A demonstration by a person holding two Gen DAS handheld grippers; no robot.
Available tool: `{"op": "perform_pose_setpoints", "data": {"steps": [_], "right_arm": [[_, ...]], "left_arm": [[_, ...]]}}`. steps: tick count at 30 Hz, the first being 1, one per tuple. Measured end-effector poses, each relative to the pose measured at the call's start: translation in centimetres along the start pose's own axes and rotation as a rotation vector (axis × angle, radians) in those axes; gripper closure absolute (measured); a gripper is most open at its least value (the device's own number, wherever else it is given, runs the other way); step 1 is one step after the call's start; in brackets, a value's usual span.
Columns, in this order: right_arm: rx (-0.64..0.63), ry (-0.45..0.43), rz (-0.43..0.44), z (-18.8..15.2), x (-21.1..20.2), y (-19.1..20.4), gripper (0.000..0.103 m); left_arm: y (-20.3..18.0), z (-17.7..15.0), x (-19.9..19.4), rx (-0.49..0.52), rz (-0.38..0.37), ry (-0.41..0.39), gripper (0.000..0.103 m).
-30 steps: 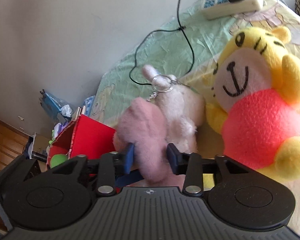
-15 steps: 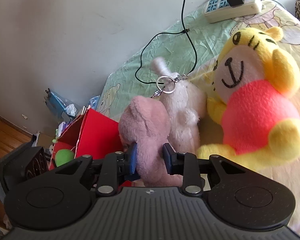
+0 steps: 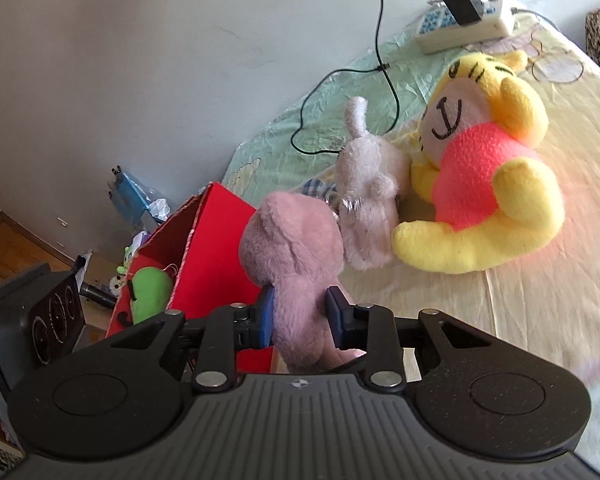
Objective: Organize objects
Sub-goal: 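Close the right gripper on the pink teddy bear and lift it, then carry the pink teddy bear with the right gripper into the red box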
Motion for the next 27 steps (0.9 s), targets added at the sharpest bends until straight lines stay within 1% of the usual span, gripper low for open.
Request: {"op": "perform_pose_setpoints", "data": {"steps": [4,8,15,21,25,27], "right_arm": [[-0.076,-0.008,0.019,-0.1,-0.6,1.7,0.072],[-0.147,-0.031,0.054,0.0,-1.4,3.6,0.072],[-0.216,-0.066,0.134,1.0,-1.6,6.6,0.072],[-0.312,-0.092,0.187,2.0,-0.4,10.7,0.072],[-0.330,-0.113,0.228,2.9,1.3,12.9,0.072],[-0.331,-0.122,0.239,3.1,2.5,14.0,0.072]], "left_arm": [[0.3,0.3,-1.6,-0.030,0.009,-0.037,0.035],[1.1,1.0,-3.7,-0.067,0.027,-0.093,0.035],[2.7,2.1,-7.2,-0.102,0.082,-0.194,0.035],[5.6,3.0,-10.3,-0.130,0.135,-0.283,0.035],[8.2,3.5,-12.2,-0.142,0.167,-0.335,0.035],[9.6,3.6,-12.8,-0.143,0.175,-0.349,0.035]]}}
Point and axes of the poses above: each gripper's, at about its wrist camera, not at the fingertips, and x roughly the way its jaws point, y to its left, z to its top, the point moved 3 cm from there along x, roughly the way its jaws point, and after that the axes turned 10 degrees about z, right-handed, at the moved point
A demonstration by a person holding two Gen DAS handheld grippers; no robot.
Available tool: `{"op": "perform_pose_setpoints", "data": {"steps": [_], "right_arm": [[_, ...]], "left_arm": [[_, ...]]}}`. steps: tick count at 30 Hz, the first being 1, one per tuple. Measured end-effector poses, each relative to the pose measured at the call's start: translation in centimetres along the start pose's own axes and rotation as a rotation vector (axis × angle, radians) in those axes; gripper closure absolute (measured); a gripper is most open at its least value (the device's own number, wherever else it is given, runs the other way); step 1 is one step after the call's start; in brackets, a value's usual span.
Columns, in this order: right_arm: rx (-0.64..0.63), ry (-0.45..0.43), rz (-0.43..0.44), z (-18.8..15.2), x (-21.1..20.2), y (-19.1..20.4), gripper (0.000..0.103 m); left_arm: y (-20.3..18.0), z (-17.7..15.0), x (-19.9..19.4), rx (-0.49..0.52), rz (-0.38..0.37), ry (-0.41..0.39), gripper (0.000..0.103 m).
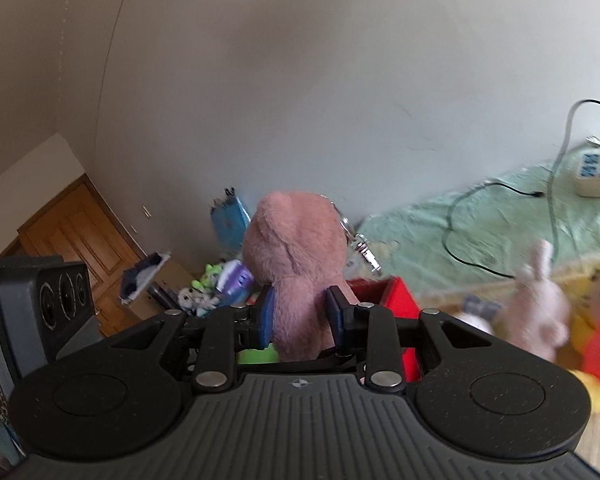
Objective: Organize objects
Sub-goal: 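Carry the pink teddy bear with the right gripper into the red box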
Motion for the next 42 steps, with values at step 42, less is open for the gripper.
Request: {"op": "perform_pose_setpoints", "data": {"steps": [42], "right_arm": [[0.445,0.249,-0.232,-8.6,23.6,-1.4,0.072]], "left_arm": [[21.1,-6.9,9.9,0.058,0.018,0.314,0.038]]}}
Point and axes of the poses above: each gripper's, at about its wrist camera, not at the fingertips, and x roughly the way its jaws point, y to its left, z to its top, the point moved 3 cm from there along x, roughly the way its jaws point, and after that the axes turned 10 degrees about z, right-handed, at the moved point
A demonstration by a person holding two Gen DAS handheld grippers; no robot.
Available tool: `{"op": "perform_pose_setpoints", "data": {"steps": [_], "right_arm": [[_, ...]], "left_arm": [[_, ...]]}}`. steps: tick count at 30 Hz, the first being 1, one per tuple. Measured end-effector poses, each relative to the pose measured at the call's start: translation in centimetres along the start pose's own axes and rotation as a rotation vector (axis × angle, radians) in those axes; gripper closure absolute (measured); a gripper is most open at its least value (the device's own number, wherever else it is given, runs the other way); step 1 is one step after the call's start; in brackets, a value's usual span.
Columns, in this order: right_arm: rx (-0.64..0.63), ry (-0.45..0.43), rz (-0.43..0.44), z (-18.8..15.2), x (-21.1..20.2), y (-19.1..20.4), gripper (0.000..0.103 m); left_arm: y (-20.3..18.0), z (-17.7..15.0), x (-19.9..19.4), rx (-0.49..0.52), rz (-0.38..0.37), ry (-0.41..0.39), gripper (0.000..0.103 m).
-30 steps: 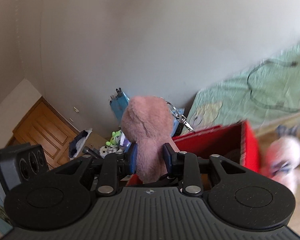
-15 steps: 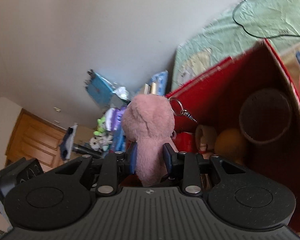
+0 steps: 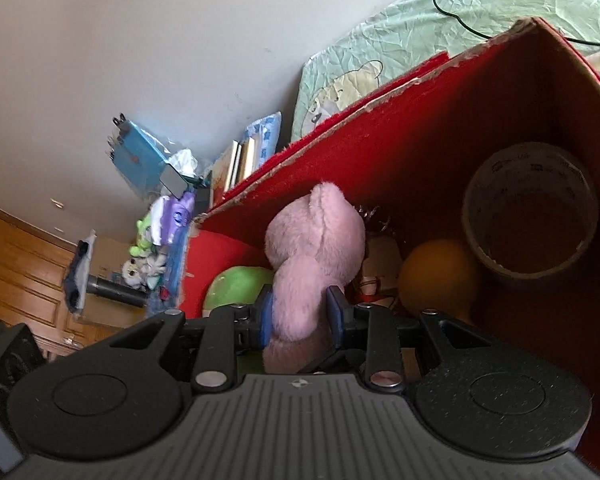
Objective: Organize objects
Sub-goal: 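Carry the pink teddy bear with the right gripper into the red box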
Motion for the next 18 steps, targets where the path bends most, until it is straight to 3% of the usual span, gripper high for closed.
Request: {"op": "perform_pose_setpoints", "data": {"steps": [5,11,18], "right_arm": [[-0.039,0.018,-0.044,0.2,0.7,0.0,0.073],[-0.005,0.014,-0.035,0.4,-0.1,-0.8,0.071],[0.000,-0.014,-0.020,0.1,-1.8,-0.8,0.056]], "left_arm": [[0.1,0.0,0.3,0.008,-0.003,0.005,0.039],[-0.3,0.2,0.7,0.023,-0.004,0.010,0.031],[-0.8,0.2,-0.1,0.019,-0.022,0.000,0.018]]}}
Point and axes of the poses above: each gripper's, at about its wrist camera, not at the fingertips, and x roughly the way its jaws point, y to its left, z to its top, the point moved 3 cm from there along x, roughly the way its jaws point, and after that the axes turned 10 degrees about z, right-handed, at the moved point
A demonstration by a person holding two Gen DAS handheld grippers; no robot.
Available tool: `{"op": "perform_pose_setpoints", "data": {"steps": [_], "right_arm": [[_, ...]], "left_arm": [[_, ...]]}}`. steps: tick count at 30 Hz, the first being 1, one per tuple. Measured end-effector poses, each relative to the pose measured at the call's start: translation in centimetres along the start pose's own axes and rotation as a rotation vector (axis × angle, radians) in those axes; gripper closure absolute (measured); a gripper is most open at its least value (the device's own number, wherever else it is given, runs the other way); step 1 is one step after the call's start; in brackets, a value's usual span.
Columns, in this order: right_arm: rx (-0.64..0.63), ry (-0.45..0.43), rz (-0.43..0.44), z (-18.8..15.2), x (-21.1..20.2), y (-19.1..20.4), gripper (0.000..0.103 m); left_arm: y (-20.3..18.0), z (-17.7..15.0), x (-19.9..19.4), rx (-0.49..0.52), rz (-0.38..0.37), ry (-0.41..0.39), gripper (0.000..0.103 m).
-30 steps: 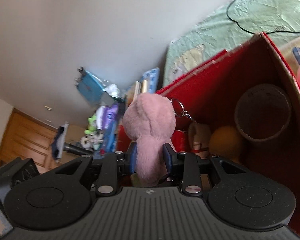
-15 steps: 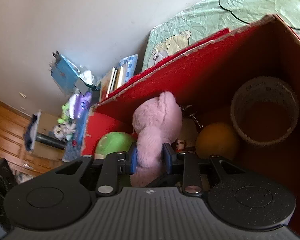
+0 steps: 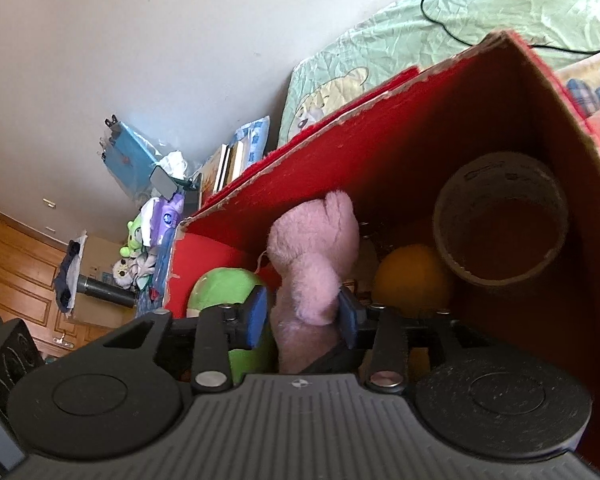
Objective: Organize objects
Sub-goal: 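Carry the pink teddy bear with the right gripper into the red box, then set the pink teddy bear down in the box and open the right gripper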
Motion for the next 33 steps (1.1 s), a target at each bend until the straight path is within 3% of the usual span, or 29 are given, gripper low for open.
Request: {"op": "perform_pose_setpoints", "data": {"steps": [11,33], "right_arm": [[-0.023,-0.042,-0.054,-0.7,-1.7,-0.2,0.056],[-0.073,-0.088,-0.069,-2.5,-4.5,0.1,0.057]], "left_arm": [[-0.1,0.0,-1.4,-0.025,0.002,-0.006,0.012],[-2.2,-0.6,-1.9,-0.001,0.118,0.055,0.008]]}}
Point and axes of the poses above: each gripper's, at about its wrist camera, not at the fingertips, and x roughly the way its jaws point, y to its left, z to its top, the point moved 3 cm from there along x, roughly the way its jaws point, and after that the axes turned 10 degrees about z, right-handed, at the moved point
